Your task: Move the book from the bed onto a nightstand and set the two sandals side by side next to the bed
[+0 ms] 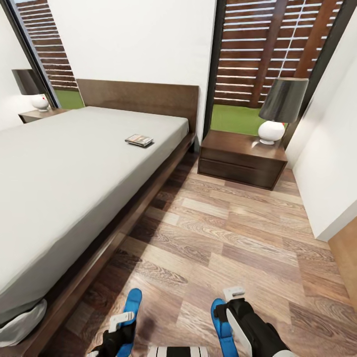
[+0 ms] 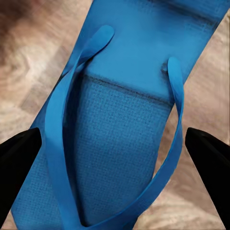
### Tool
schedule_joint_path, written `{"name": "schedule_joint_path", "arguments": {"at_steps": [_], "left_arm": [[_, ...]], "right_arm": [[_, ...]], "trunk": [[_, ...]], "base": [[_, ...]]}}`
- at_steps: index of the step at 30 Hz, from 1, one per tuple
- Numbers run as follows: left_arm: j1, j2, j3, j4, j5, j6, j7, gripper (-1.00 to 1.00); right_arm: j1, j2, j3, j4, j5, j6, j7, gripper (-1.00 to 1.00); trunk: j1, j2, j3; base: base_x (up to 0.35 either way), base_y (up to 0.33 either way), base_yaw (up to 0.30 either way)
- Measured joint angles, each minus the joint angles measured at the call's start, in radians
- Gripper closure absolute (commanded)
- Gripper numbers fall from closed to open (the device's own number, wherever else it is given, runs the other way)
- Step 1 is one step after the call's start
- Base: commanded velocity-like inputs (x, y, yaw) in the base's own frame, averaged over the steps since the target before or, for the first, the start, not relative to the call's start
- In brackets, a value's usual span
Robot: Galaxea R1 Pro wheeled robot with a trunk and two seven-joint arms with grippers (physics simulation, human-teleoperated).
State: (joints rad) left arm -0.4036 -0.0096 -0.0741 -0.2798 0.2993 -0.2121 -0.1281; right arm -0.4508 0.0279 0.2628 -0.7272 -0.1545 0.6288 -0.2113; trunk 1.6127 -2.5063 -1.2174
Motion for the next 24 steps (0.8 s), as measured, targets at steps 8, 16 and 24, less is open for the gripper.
{"name": "schedule_joint_path", "arguments": {"at_steps": [8,16,24], "left_arm": [[-0.001,0.013,-0.006,-0.253,0.005,0.005,0.002,1.00],[-0.005,0.009,-0.007,-0.307,0.008,0.002,0.003,1.00],[-0.005,0.009,-0.009,-0.275,0.002,-0.004,0.004,1.00]], "right_arm": [[0.000,-0.002,-0.039,-0.023,0.000,0.001,0.001,-1.00],[0.000,-0.038,-0.136,-0.028,0.000,0.003,0.003,-1.00],[0.000,-0.048,-0.200,-0.042,-0.001,0.001,0.004,-1.00]], "trunk": [[0.000,0.000,0.000],[0.000,0.000,0.000],[0.000,0.000,0.000]], "base": [[0.000,0.000,0.000],[0.000,0.000,0.000],[0.000,0.000,0.000]]}}
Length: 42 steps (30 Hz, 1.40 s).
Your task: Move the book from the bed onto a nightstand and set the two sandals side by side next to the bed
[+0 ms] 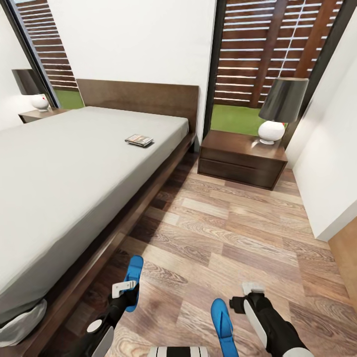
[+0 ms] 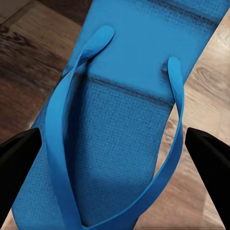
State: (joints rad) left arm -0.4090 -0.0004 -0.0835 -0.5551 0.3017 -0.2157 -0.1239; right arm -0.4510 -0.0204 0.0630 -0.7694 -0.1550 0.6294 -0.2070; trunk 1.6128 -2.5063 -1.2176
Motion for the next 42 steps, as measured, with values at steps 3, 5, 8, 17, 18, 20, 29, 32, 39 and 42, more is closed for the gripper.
{"name": "schedule_joint_path", "arguments": {"at_steps": [3,5,8,17,18,20,29,32,39,42], "left_arm": [[0.000,0.000,-0.001,0.001,-0.001,0.000,0.000,1.00],[0.000,0.000,-0.001,0.001,-0.001,0.000,-0.001,1.00],[0.000,0.000,-0.001,0.002,-0.002,0.000,-0.001,1.00],[0.000,0.007,0.022,0.004,0.013,0.004,0.005,1.00],[0.000,0.008,0.030,0.004,0.014,0.004,0.005,1.00],[0.000,0.011,0.066,0.005,0.027,0.004,0.009,1.00],[-0.005,-0.054,0.154,-0.028,0.044,0.131,-0.002,1.00],[-0.007,-0.063,0.156,-0.091,0.047,0.254,-0.061,1.00],[-0.008,-0.045,0.164,-0.206,0.054,0.478,-0.388,1.00],[-0.008,-0.001,0.176,-0.216,0.066,0.531,-0.558,1.00]], "right_arm": [[0.000,0.001,-0.002,-0.017,0.000,0.000,0.000,-1.00],[0.000,0.001,-0.004,-0.029,0.000,-0.001,0.000,-1.00],[0.000,0.002,-0.004,-0.038,0.000,-0.001,0.000,-1.00],[0.000,-0.023,-0.025,-0.073,0.001,-0.001,-0.002,-1.00],[0.000,-0.024,-0.025,-0.073,0.001,-0.001,-0.002,-1.00],[0.000,-0.024,-0.025,-0.074,0.001,-0.001,-0.002,-1.00],[0.000,-0.023,-0.024,-0.074,0.001,-0.001,-0.002,-1.00],[0.000,-0.023,-0.024,-0.074,0.001,-0.001,-0.002,-1.00],[0.000,-0.022,-0.024,-0.074,0.001,-0.001,-0.002,-1.00],[0.000,-0.024,-0.025,-0.074,0.001,-0.001,-0.002,-1.00]], "trunk": [[0.000,0.000,0.000],[0.000,0.000,0.000],[0.000,0.000,0.000],[0.000,0.000,0.000],[0.000,0.000,0.000],[0.000,0.000,0.000],[0.000,0.000,0.000],[0.000,0.000,0.000],[0.000,0.000,0.000],[0.000,0.000,0.000]], "base": [[0.000,0.000,0.000],[0.000,0.000,0.000],[0.000,0.000,0.000],[0.000,0.000,0.000],[0.000,0.000,0.000],[0.000,0.000,0.000],[0.000,0.000,0.000],[0.000,0.000,0.000],[0.000,0.000,0.000],[0.000,0.000,0.000]]}}
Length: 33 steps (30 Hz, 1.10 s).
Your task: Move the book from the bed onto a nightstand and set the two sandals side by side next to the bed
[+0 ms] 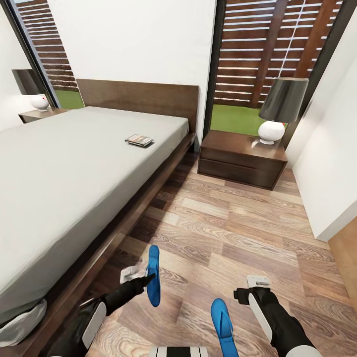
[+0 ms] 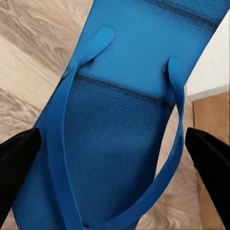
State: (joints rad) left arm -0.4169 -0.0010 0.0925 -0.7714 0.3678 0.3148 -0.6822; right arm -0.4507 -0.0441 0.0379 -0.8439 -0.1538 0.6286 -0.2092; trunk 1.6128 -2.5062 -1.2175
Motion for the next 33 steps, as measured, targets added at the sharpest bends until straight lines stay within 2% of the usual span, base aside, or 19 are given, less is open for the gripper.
{"name": "schedule_joint_path", "arguments": {"at_steps": [3,5,18,24,26,31,33], "left_arm": [[0.000,0.034,0.031,0.000,0.035,0.013,-0.087,1.00],[0.000,0.039,0.035,0.001,0.039,0.014,-0.098,1.00],[0.000,0.043,0.040,0.001,0.043,0.018,-0.108,1.00],[0.000,0.043,0.040,0.001,0.043,0.018,-0.108,1.00],[0.000,0.043,0.040,0.001,0.044,0.018,-0.108,1.00],[0.000,0.043,0.039,0.001,0.044,0.018,-0.106,1.00],[0.000,0.042,0.039,0.001,0.044,0.017,-0.106,1.00]], "right_arm": [[0.000,-0.001,0.000,0.000,0.000,0.000,0.000,-1.00],[0.000,-0.001,0.000,0.000,0.000,0.000,0.000,-1.00],[0.000,-0.001,0.000,0.000,0.000,0.001,-0.002,-1.00],[0.000,-0.001,0.000,0.000,0.003,0.002,-0.002,-1.00],[0.000,-0.003,0.000,0.000,0.005,0.002,-0.003,-1.00],[0.000,-0.038,0.000,0.000,0.003,0.007,-0.002,-1.00],[0.000,-0.041,0.000,0.000,0.002,0.008,-0.002,-1.00]], "trunk": [[0.000,0.000,0.000],[0.000,0.000,0.000],[0.000,0.000,0.000],[0.003,-0.001,-0.023],[0.003,-0.001,-0.023],[0.003,-0.001,-0.023],[0.003,-0.001,-0.023]], "base": [[0.000,0.000,0.000],[0.000,0.000,0.000],[0.000,0.000,0.000],[0.000,0.000,0.000],[0.000,0.000,0.000],[0.000,0.000,0.000],[0.000,0.000,0.000]]}}
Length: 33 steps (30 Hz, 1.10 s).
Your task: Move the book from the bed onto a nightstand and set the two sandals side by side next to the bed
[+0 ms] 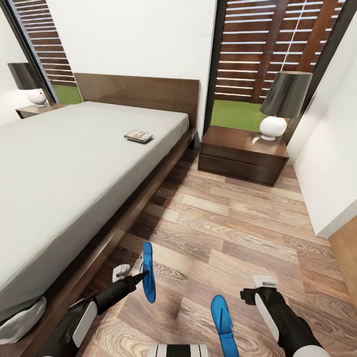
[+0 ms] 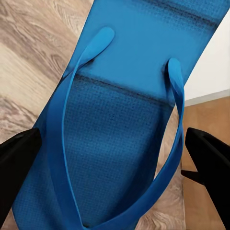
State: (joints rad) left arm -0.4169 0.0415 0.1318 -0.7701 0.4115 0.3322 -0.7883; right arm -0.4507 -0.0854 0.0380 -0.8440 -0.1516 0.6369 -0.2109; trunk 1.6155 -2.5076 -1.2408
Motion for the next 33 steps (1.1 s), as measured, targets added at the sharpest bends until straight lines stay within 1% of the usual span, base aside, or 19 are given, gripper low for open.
{"name": "schedule_joint_path", "arguments": {"at_steps": [3,6,10,14,20,27,33], "left_arm": [[0.000,0.000,0.000,0.000,0.000,0.000,0.000,1.00],[0.011,0.001,0.002,0.012,0.002,-0.006,0.006,1.00],[0.011,0.002,0.002,0.012,0.002,-0.006,0.005,1.00],[0.013,0.003,0.003,0.030,-0.001,-0.013,0.003,1.00],[0.016,0.004,0.004,0.038,0.000,-0.014,0.002,1.00],[0.017,0.005,0.004,0.038,0.000,-0.015,0.002,1.00],[0.017,0.005,0.004,0.038,0.000,-0.015,0.002,1.00]], "right_arm": [[0.000,-0.003,0.000,0.000,0.000,0.001,0.000,-1.00],[-0.010,0.010,0.013,0.013,0.012,0.018,-0.016,-1.00],[-0.011,0.010,0.011,0.012,0.012,0.041,-0.032,-1.00],[-0.012,0.005,0.008,0.008,0.009,0.038,-0.032,-1.00],[-0.011,0.005,0.008,0.007,0.007,0.040,-0.032,-1.00],[-0.012,0.007,0.008,-0.027,0.006,0.044,-0.031,-1.00],[-0.011,0.007,0.008,-0.032,0.006,0.044,-0.031,-1.00]], "trunk": [[0.000,0.000,0.000],[0.000,0.000,0.000],[0.000,0.000,0.000],[0.000,0.000,0.000],[0.000,0.000,0.000],[0.000,0.000,0.000],[0.000,0.000,0.000]], "base": [[0.000,0.000,0.000],[0.000,0.000,0.000],[0.000,0.000,0.000],[0.000,0.000,0.000],[0.000,0.000,0.000],[0.000,0.000,0.001],[0.000,0.000,0.142]]}}
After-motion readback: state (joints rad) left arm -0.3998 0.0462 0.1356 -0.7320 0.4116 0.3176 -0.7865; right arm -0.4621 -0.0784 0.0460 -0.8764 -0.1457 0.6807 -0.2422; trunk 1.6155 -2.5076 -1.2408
